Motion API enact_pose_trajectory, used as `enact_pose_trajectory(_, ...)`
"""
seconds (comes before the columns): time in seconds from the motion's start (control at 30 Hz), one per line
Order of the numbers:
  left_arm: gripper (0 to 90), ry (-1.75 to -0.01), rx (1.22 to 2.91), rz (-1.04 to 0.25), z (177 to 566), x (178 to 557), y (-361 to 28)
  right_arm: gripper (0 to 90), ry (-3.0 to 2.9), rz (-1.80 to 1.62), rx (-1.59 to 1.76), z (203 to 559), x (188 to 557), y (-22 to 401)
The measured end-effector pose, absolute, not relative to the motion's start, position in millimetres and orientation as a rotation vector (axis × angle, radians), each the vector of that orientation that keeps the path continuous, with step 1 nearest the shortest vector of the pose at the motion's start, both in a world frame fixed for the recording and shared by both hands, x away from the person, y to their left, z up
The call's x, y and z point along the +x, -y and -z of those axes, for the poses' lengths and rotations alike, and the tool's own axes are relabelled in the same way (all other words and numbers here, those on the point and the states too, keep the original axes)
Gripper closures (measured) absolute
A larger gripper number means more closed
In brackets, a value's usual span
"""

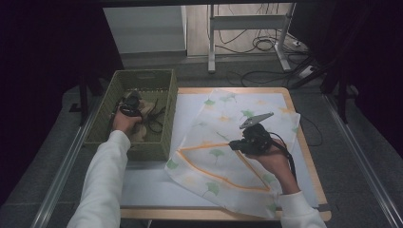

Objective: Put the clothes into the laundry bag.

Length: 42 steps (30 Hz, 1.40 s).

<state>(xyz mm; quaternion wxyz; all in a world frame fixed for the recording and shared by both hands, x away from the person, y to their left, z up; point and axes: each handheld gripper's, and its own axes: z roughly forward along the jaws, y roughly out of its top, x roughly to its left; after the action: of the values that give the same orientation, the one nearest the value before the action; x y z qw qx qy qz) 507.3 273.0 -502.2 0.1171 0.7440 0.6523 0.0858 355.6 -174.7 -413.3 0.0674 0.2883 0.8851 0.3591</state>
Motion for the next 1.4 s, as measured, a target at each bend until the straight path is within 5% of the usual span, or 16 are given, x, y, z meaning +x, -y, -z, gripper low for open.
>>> enact_pose_trajectory(1.4, 80.8, -1.629, 1.808, -0.373, 425, 459, -299, 85.4, -2.684, -1.066, 0.877, 416, 357, 173)
